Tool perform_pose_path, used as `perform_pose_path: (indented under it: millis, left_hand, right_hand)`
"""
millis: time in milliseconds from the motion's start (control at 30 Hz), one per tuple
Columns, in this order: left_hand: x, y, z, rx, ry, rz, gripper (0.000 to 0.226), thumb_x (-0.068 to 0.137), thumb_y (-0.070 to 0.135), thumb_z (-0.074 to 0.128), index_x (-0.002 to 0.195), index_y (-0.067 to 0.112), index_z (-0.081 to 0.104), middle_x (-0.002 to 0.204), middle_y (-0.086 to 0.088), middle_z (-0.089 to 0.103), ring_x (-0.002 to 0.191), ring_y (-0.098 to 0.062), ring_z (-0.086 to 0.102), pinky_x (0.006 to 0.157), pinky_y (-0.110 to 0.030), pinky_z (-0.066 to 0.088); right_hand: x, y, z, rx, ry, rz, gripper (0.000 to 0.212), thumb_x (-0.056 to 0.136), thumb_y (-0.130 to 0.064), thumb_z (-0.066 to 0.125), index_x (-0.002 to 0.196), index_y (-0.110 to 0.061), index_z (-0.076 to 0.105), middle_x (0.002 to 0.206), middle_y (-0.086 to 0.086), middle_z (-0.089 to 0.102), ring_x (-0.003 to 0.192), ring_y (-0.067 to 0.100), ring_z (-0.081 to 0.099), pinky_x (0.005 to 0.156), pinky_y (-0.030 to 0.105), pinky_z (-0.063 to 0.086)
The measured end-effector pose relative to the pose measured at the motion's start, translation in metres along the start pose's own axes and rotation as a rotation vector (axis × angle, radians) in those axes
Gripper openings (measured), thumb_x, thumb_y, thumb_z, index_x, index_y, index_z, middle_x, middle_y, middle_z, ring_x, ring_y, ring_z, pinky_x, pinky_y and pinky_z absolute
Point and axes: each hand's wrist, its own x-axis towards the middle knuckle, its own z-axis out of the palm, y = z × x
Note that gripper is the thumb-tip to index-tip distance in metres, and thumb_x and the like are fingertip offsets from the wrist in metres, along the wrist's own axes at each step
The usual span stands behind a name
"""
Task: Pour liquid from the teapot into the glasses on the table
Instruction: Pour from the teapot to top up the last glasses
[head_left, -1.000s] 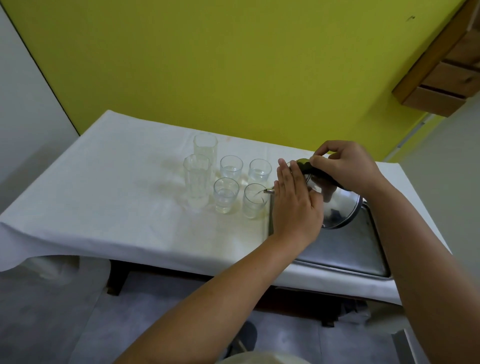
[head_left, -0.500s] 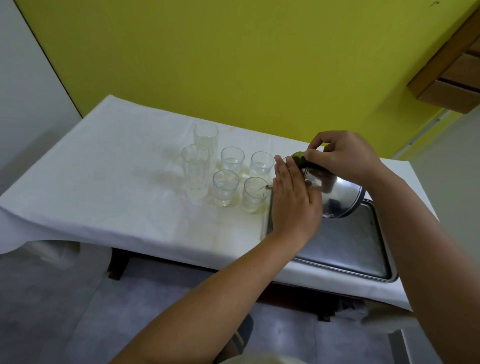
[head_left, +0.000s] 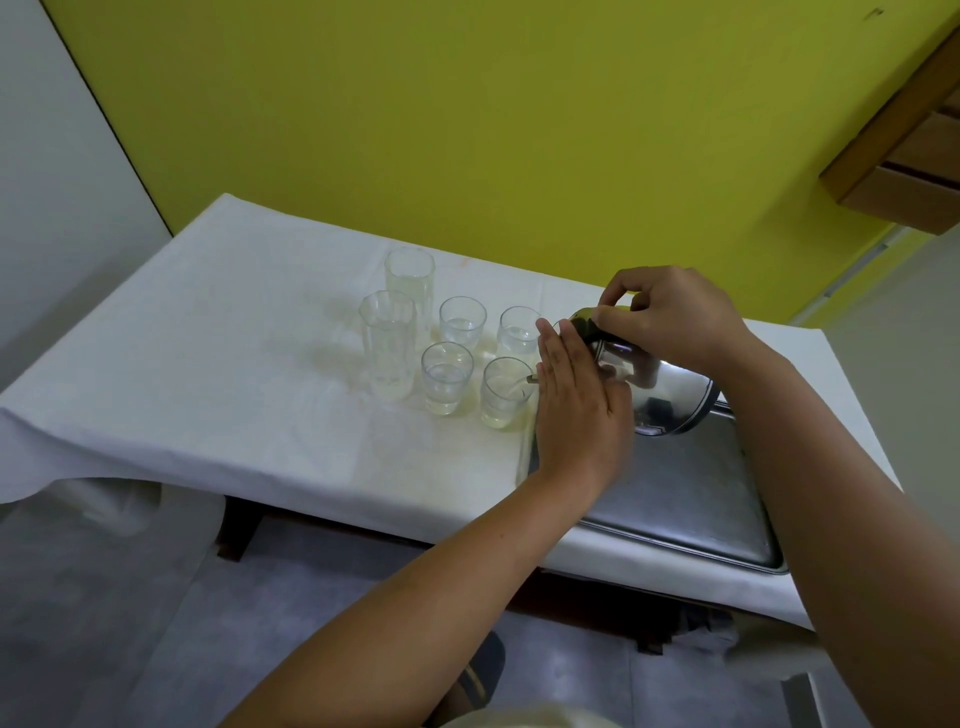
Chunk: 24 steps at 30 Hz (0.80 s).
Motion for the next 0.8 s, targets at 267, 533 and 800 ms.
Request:
perform_pose_path:
  millis: [267, 533, 800]
  left_hand:
    - [-0.003, 0.009, -0.018, -0.128, 0.010, -0.037, 0.075, 0.083, 0.036, 0.001, 0.146, -0.004, -0.005, 0.155, -0.024, -0.015, 0.142, -0.021, -0.024, 0.120, -0.035, -0.002]
    - [0.000, 0.005, -0.013, -0.090, 0.027, -0.024, 0.077, 0.086, 0.037, -0.016, 0.145, -0.009, 0.003, 0.154, -0.027, -0.016, 0.139, -0.024, -0.030, 0.117, -0.032, -0.012]
    - [0.005, -0.005, 0.001, 0.105, 0.030, -0.009, 0.079, 0.086, 0.028, -0.017, 0.138, -0.013, 0.027, 0.154, -0.028, -0.014, 0.138, -0.031, -0.034, 0.110, -0.027, -0.027]
  right_hand:
    - [0.002, -0.005, 0.002, -0.017, 0.012, -0.025, 0.015, 0.085, -0.038, 0.063, 0.071, -0.032, 0.061, 0.049, -0.007, 0.060, 0.057, 0.011, 0.051, 0.052, 0.028, 0.030]
    - [0.004, -0.008, -0.001, -0.044, 0.006, -0.047, 0.020, 0.086, -0.039, 0.063, 0.067, -0.035, 0.058, 0.053, -0.006, 0.060, 0.057, 0.009, 0.050, 0.052, 0.028, 0.027]
    - [0.010, -0.012, -0.001, -0.155, -0.013, -0.100, 0.013, 0.085, -0.043, 0.061, 0.075, -0.034, 0.061, 0.066, -0.001, 0.070, 0.068, 0.021, 0.057, 0.054, 0.028, 0.032]
